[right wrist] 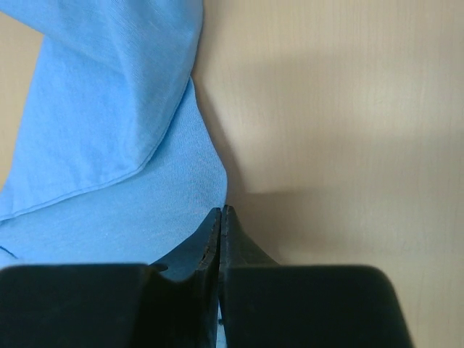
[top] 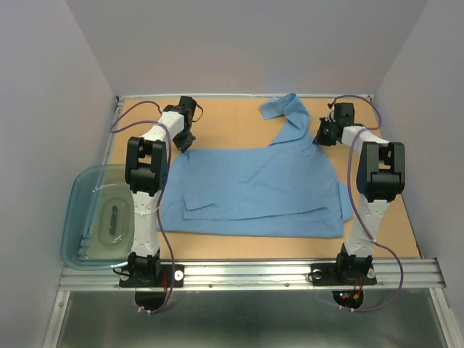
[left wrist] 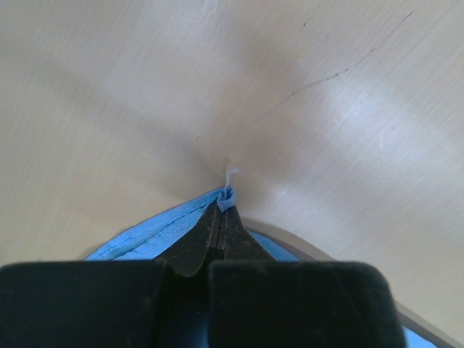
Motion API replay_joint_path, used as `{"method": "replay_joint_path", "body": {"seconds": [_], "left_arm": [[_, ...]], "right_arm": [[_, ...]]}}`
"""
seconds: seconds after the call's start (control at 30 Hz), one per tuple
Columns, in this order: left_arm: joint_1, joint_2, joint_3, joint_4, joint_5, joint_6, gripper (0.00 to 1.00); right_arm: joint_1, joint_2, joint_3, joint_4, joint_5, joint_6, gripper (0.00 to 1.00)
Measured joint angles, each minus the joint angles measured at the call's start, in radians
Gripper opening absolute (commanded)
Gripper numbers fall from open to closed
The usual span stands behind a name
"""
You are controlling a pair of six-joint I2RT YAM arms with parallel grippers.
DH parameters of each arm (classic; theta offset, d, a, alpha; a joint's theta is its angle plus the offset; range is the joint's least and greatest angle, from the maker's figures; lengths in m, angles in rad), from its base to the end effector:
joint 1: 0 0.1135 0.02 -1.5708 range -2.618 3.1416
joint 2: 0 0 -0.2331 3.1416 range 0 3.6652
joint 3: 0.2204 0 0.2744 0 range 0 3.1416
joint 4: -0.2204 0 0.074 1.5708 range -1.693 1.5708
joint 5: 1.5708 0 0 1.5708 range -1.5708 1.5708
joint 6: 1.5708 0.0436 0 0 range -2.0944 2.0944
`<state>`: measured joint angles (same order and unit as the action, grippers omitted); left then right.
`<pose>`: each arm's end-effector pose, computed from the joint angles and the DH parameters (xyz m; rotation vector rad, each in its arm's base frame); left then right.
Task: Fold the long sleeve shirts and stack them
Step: Fold the shirt
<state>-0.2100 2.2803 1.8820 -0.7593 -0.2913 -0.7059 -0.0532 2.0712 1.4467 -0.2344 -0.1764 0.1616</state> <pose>0.4803 -0.0896 0.1358 -0.7276 2.5428 0.1029 0.4603 -0.0169 0.1216 0.1809 2.4222 0.2632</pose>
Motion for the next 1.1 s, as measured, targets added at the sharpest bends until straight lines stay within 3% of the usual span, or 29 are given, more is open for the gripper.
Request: {"method": "replay_joint_path", "body": {"seconds": [0.43, 1.1], "left_arm": [[0.000, 0.008, 0.088, 0.052, -0.050, 0.056, 0.00], [0.016, -0.109, -0.006, 0.181, -0.031, 0.081, 0.00]], "right_arm": [[-0.005, -0.043, 0.037, -0.002, 0.043, 0.017, 0.01], [-0.027, -0.138, 0.035, -0.013, 0.031, 0.086, 0.01]]}}
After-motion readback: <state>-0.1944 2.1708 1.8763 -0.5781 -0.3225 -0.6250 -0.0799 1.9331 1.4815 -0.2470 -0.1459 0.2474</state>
